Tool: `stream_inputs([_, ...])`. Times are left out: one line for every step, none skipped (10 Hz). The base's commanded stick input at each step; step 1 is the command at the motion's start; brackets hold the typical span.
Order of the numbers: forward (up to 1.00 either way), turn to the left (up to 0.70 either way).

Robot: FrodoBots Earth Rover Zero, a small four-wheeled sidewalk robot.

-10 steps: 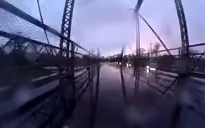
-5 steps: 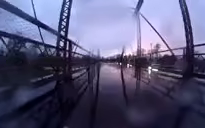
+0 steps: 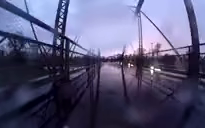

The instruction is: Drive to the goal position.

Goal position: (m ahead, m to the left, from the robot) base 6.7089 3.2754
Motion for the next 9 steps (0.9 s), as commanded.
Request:
stream_inputs([0.70,0.00])
stream_inputs([0.70,0.00])
stream_inputs([0.70,0.00])
stream_inputs([0.70,0.00])
stream_inputs([0.70,0.00])
stream_inputs([0.70,0.00])
stream_inputs([0.70,0.00])
stream_inputs([0.70,0.00])
stream_inputs([0.70,-0.01])
